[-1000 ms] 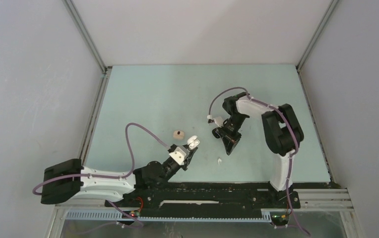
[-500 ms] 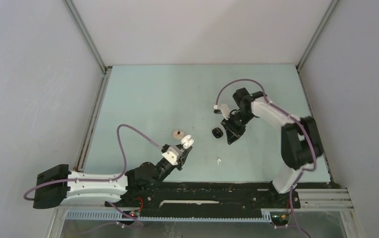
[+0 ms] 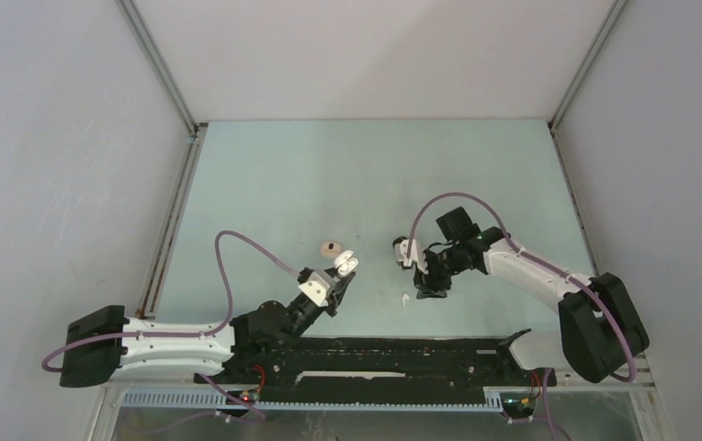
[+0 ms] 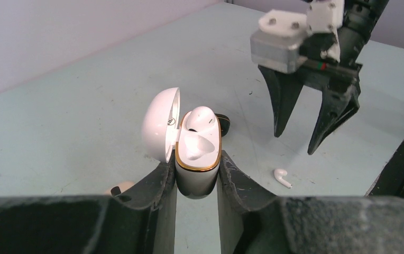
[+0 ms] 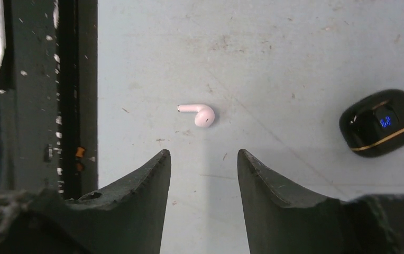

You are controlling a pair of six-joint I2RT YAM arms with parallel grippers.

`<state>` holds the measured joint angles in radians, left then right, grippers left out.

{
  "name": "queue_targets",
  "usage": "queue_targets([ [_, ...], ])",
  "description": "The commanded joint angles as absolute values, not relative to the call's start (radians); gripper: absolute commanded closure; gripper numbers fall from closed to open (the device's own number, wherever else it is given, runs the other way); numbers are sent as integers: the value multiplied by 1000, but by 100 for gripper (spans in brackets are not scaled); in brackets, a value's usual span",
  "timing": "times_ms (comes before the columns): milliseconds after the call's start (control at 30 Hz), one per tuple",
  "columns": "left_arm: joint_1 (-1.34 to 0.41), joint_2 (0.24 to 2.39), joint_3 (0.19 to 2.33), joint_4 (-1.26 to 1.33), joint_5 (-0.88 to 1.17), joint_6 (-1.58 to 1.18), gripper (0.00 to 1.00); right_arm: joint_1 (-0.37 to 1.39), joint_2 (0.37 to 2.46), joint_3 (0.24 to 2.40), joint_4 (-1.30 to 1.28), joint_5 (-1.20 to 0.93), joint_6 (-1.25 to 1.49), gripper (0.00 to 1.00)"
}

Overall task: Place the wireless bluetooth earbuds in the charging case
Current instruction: Pick up the left earbud from the corner of the board.

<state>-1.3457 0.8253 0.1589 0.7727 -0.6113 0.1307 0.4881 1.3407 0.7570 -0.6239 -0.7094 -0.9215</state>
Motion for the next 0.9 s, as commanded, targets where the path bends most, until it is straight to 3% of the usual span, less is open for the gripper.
queue_targets([
  [0, -1355, 821, 168, 808, -635, 115, 100, 530, 1345, 700, -446, -677, -1056, 48],
  [300, -1358, 854, 164, 843, -619, 109, 100, 644, 1433, 701, -418, -536, -1079, 51],
  [867, -1359, 848, 138, 865, -622, 97, 100, 677, 1600, 847, -607, -521, -1095, 56],
])
